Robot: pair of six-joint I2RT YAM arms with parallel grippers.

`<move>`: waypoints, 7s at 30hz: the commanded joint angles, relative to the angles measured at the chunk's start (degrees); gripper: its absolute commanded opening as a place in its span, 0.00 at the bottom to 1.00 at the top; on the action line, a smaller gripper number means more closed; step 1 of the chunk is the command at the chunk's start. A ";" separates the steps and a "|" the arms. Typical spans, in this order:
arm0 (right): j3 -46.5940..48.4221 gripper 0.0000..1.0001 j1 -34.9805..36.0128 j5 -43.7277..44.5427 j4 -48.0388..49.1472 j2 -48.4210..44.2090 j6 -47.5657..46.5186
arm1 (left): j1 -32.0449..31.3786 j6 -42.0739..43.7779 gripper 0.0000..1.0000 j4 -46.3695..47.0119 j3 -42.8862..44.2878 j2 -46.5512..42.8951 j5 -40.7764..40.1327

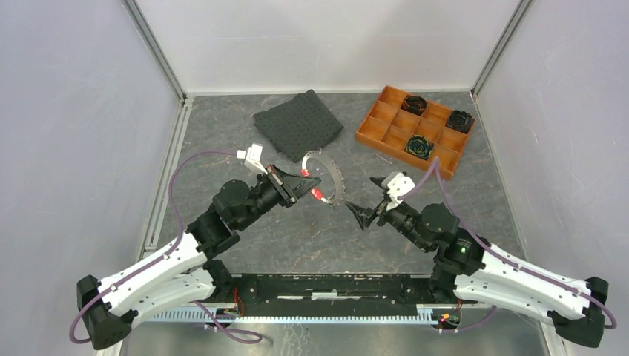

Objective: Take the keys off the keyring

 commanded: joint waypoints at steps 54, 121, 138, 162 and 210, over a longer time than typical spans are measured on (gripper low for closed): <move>-15.33 0.58 4.59 -4.82 63.17 20.68 -0.77 | 1.10 -17.51 0.02 16.33 -4.41 1.07 -6.92; -9.73 0.71 10.69 11.64 51.32 18.27 -4.01 | 1.02 4.20 0.02 18.24 -0.43 -0.97 -7.26; -7.91 0.85 10.69 16.82 60.88 20.88 -2.02 | 0.43 6.08 0.02 24.50 -3.00 -0.62 -3.94; -12.84 0.90 10.69 22.37 58.22 11.91 -2.85 | 0.40 7.76 0.02 23.51 -4.07 -3.26 -4.56; 2.15 0.42 10.69 -7.10 13.86 1.11 -23.62 | 0.32 29.50 0.02 15.36 2.86 -4.74 17.45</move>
